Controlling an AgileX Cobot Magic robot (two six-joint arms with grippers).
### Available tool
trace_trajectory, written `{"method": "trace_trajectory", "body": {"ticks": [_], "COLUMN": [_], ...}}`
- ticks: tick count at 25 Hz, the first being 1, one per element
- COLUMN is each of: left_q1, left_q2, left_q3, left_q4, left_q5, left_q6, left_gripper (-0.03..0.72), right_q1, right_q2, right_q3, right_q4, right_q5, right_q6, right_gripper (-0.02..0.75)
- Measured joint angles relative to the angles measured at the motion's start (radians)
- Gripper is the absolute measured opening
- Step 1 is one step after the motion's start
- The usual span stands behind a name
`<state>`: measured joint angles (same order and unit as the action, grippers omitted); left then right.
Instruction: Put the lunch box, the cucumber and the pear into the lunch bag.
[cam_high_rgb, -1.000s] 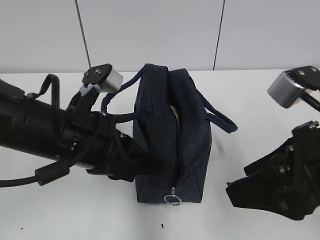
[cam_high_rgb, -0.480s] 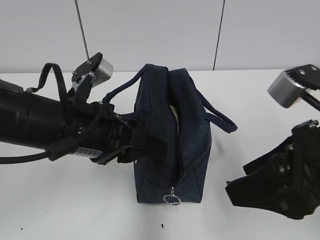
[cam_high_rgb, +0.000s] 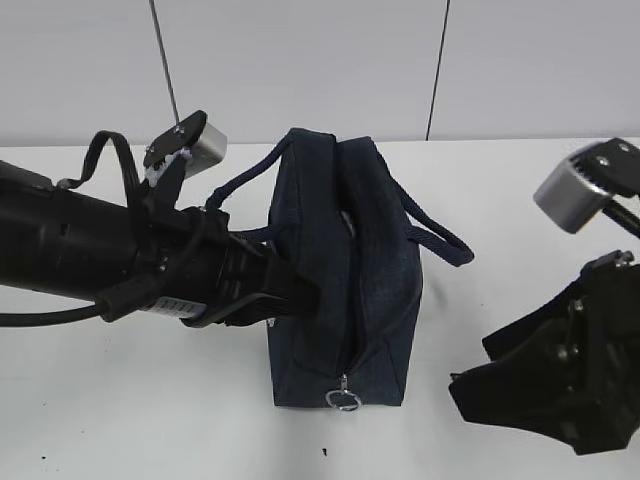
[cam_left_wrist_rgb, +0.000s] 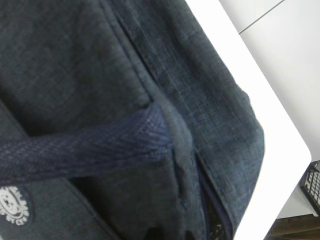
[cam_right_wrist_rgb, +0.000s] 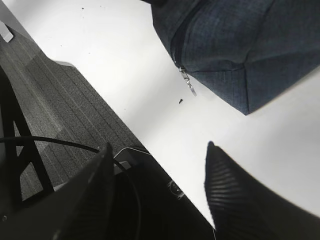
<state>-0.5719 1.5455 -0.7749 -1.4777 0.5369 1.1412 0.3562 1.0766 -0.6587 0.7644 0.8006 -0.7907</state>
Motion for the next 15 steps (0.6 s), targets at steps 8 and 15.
{"method": "trace_trajectory", "body": {"ticks": [8, 15], "left_q1": [0.000, 0.000], "left_q2": [0.000, 0.000], "left_q3": [0.000, 0.000], "left_q4": [0.015, 0.016], "left_q5": [-0.002, -0.002], "left_q6": [0.000, 0.000], "left_gripper": [-0.011, -0.012], "right_q1": [0.000, 0.000], "right_q2": [0.000, 0.013], "right_q3": [0.132, 0.266], "right_q4": [0.404, 0.797], "right_q5": [-0.136, -0.189], "right_q6": [-0.432, -0.937], "right_gripper": [0.449, 0.449]}}
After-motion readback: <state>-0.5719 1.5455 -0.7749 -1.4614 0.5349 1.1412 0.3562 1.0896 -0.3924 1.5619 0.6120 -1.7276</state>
